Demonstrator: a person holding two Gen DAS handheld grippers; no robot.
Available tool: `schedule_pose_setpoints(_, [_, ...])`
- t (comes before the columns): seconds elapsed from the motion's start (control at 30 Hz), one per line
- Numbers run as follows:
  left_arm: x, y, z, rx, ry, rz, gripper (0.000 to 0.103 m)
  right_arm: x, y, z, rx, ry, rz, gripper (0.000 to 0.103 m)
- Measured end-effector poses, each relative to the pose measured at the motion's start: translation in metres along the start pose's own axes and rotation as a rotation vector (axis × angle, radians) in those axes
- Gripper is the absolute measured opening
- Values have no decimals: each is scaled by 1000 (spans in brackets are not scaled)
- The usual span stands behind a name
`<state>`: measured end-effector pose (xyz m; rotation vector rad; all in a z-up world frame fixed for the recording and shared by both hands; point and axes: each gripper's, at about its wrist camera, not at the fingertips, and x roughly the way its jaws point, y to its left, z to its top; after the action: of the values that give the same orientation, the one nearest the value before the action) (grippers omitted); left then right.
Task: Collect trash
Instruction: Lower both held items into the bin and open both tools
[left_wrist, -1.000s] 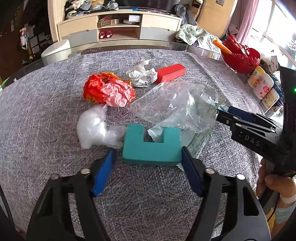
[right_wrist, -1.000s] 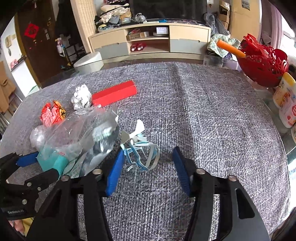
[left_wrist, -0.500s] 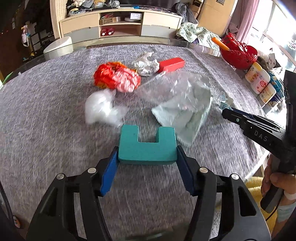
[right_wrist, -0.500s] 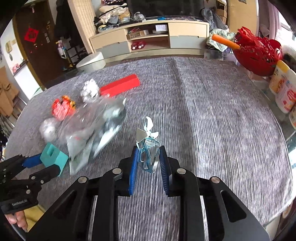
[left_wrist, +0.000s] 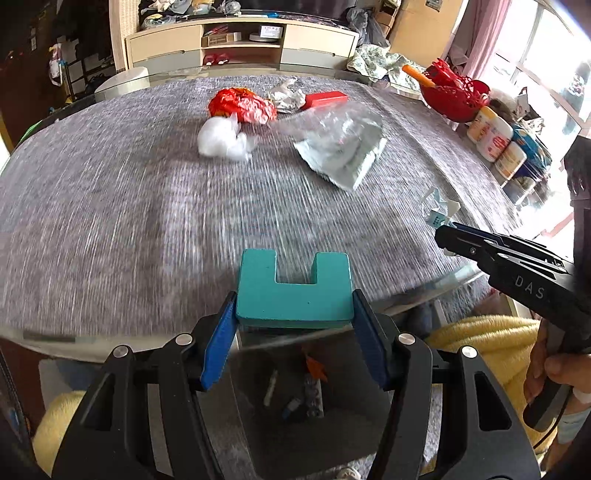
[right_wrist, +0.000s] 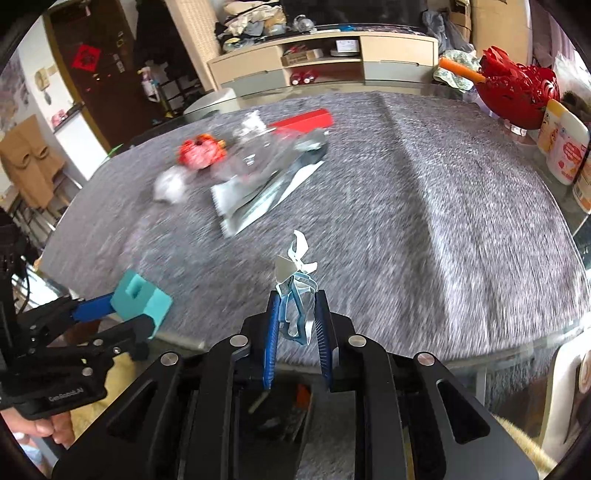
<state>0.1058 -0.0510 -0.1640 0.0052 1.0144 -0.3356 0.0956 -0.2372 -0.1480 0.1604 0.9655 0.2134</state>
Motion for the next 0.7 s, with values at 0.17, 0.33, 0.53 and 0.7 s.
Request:
schedule_pose_setpoints(0.17, [-21, 0, -29, -8, 3, -2, 57, -19, 21, -26, -24, 3, 21, 20])
schedule_pose_setpoints(0.33, [-31, 5, -59, -28, 24, -8, 57, -25, 35, -50, -39, 29, 38, 20])
schedule_pose_setpoints(0.53, [-26, 10, -90, -48, 70, -16, 57, -11, 43, -75, -51, 92, 35, 20])
schedule_pose_setpoints(0.7, [-11, 9, -109, -58, 119, -37, 57, 5, 39, -93, -18, 145, 53, 20])
